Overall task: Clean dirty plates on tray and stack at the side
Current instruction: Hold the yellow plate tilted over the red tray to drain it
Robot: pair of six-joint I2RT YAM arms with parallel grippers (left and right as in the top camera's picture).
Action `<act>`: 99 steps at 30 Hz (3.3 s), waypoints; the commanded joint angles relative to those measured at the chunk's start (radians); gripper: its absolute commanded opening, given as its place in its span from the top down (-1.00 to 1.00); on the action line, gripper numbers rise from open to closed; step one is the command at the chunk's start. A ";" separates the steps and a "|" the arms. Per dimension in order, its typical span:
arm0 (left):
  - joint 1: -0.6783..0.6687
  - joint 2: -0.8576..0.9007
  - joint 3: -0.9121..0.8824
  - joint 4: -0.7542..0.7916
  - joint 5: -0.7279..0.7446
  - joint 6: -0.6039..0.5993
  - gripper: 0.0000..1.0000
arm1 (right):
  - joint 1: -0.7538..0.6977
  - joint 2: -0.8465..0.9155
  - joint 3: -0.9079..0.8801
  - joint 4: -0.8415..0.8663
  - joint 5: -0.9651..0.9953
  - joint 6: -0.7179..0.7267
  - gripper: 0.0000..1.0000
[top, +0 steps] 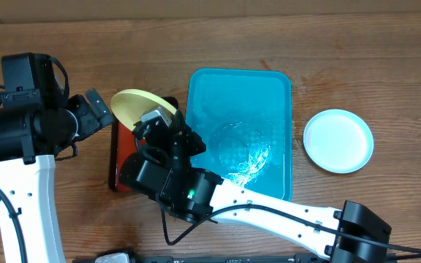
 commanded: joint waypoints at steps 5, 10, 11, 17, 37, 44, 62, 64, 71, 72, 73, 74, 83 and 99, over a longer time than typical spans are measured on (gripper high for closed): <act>-0.007 0.006 0.021 0.002 -0.013 0.015 -1.00 | -0.003 -0.049 0.016 0.062 0.039 -0.030 0.92; -0.007 0.006 0.021 0.002 -0.013 0.015 -1.00 | -0.003 -0.049 0.016 0.084 0.039 -0.071 0.92; -0.007 0.006 0.021 0.002 -0.013 0.015 -1.00 | -0.003 -0.049 0.016 0.084 0.039 -0.071 0.92; -0.007 0.006 0.021 0.002 -0.013 0.015 -1.00 | -0.003 -0.049 0.016 0.085 0.039 -0.071 0.92; -0.007 0.006 0.021 0.002 -0.013 0.015 -1.00 | -0.004 -0.049 0.016 0.080 0.039 -0.071 0.92; -0.007 0.006 0.021 0.002 -0.013 0.015 -1.00 | -0.004 -0.049 0.016 0.079 0.039 -0.071 0.92; -0.007 0.006 0.021 0.002 -0.013 0.015 -1.00 | -0.004 -0.049 0.016 0.074 0.039 -0.071 0.92; -0.007 0.006 0.021 0.002 -0.013 0.015 -0.99 | -0.004 -0.049 0.016 0.072 0.040 -0.072 0.92; -0.007 0.006 0.021 0.002 -0.013 0.015 -1.00 | -0.011 -0.049 0.016 0.103 0.066 -0.102 0.92; -0.007 0.006 0.021 0.002 -0.013 0.015 -1.00 | -0.011 -0.049 0.016 0.105 0.075 -0.105 0.92; -0.007 0.006 0.021 0.002 -0.013 0.015 -1.00 | -0.011 -0.049 0.016 0.111 0.082 -0.117 0.92; -0.007 0.006 0.021 0.002 -0.013 0.015 -0.99 | -0.011 -0.049 0.016 0.121 0.087 -0.131 0.92; -0.007 0.006 0.021 0.002 -0.013 0.015 -0.99 | -0.008 -0.049 0.016 0.197 0.125 -0.232 0.92; -0.007 0.006 0.021 0.002 -0.013 0.015 -1.00 | -0.008 -0.049 0.016 0.197 0.128 -0.231 0.92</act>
